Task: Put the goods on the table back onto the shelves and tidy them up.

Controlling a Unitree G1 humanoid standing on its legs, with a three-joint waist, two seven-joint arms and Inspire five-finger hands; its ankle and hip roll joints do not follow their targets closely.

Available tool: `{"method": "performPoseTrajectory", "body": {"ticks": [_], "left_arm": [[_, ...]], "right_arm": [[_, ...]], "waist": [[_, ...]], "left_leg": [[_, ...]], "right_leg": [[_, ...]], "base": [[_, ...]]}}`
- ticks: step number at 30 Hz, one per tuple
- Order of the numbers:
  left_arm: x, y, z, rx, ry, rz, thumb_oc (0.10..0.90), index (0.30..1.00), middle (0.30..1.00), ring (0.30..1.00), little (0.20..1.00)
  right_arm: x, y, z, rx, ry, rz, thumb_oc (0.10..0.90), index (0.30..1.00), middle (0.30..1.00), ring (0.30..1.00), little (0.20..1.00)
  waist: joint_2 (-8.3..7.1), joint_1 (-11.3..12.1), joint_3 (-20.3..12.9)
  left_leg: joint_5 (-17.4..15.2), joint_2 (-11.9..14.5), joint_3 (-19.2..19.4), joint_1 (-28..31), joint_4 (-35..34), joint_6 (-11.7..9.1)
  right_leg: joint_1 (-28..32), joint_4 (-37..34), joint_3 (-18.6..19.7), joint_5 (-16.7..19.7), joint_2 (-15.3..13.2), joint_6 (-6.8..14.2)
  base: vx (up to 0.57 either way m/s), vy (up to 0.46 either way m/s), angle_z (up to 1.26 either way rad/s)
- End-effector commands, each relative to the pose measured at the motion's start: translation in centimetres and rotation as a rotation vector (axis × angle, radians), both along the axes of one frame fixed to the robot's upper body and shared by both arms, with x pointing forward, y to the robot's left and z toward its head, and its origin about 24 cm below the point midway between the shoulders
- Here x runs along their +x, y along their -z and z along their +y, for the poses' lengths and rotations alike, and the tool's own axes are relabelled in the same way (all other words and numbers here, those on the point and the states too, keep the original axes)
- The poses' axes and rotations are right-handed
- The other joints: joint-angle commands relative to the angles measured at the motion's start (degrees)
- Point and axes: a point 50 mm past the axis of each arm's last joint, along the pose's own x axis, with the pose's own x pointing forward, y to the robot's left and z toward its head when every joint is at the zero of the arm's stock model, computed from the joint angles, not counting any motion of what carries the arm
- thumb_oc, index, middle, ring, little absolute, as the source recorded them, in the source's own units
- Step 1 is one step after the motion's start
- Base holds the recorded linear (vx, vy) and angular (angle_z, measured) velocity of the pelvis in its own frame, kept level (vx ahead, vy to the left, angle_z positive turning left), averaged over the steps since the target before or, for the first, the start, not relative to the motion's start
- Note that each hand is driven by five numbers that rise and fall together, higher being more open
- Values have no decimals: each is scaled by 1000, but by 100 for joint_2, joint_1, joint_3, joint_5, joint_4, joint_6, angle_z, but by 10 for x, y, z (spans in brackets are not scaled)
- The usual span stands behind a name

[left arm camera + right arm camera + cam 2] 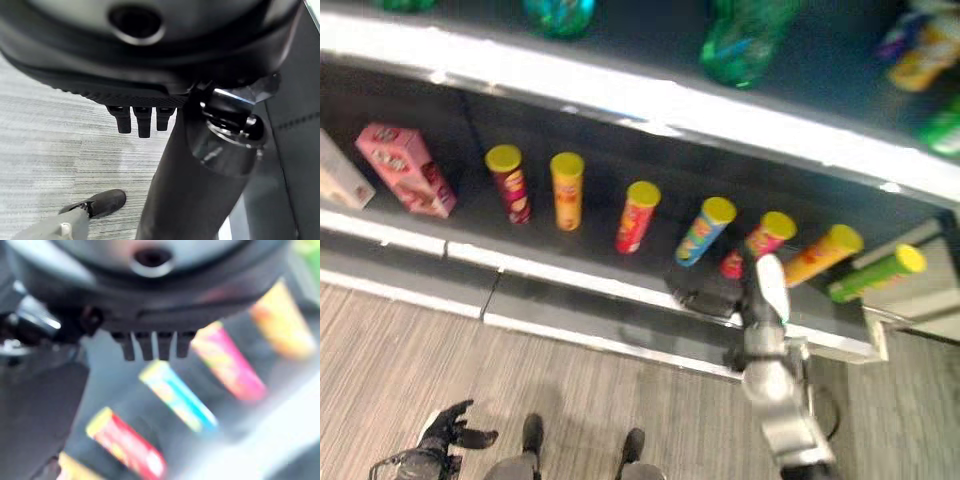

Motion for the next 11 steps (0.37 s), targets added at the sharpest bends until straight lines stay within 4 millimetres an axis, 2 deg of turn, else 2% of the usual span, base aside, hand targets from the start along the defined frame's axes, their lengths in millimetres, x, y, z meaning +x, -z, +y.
{"method": "performPoseTrajectory", "body": {"ticks": [1, 3, 5, 7, 8, 11], "left_arm": [[11, -12, 15, 22, 71, -50, 800, 900, 900, 900, 900], [14, -13, 14, 18, 102, -58, 800, 900, 900, 900, 900], [19, -14, 10, 11, 125, -74, 800, 900, 900, 900, 900], [24, -14, 4, -2, 157, -84, 800, 900, 900, 900, 900], [31, -16, -2, -19, 171, -107, 800, 900, 900, 900, 900], [36, -17, -8, -41, 179, -126, 800, 900, 900, 900, 900]], "right_arm": [[6, 11, 4, 243, -230, 145, 800, 900, 900, 900, 900], [0, 24, 3, 189, -264, 232, 800, 900, 900, 900, 900], [-7, 46, 0, 195, -238, 333, 800, 900, 900, 900, 900], [-17, 72, -2, 187, -191, 446, 800, 900, 900, 900, 900], [-26, 97, -2, 181, -129, 539, 800, 900, 900, 900, 900], [-31, 115, 1, 188, -78, 604, 800, 900, 900, 900, 900]], "waist": [[50, 164, -295], [62, 155, -346], [78, 129, -385], [95, 127, -429], [111, 133, -476], [115, 142, -508]], "left_leg": [[-730, 446, 98, 365, 190, -290], [-741, 475, 163, 454, 157, -321], [-741, 490, 201, 510, 150, -332], [-741, 515, 218, 569, 126, -341], [-738, 536, 229, 616, 108, -346], [-743, 548, 236, 654, 100, -349]], "right_leg": [[-162, 254, -276, 225, -708, 475], [-117, 239, -254, 210, -681, 478], [-100, 240, -234, 216, -671, 482], [-62, 233, -253, 208, -660, 477], [-16, 222, -260, 202, -649, 471], [23, 213, -268, 190, -633, 468]], "base": [[93, -5, -56], [41, -6, -32], [10, 1, -23], [15, -10, -8], [29, -21, -13], [7, -7, -3]]}}
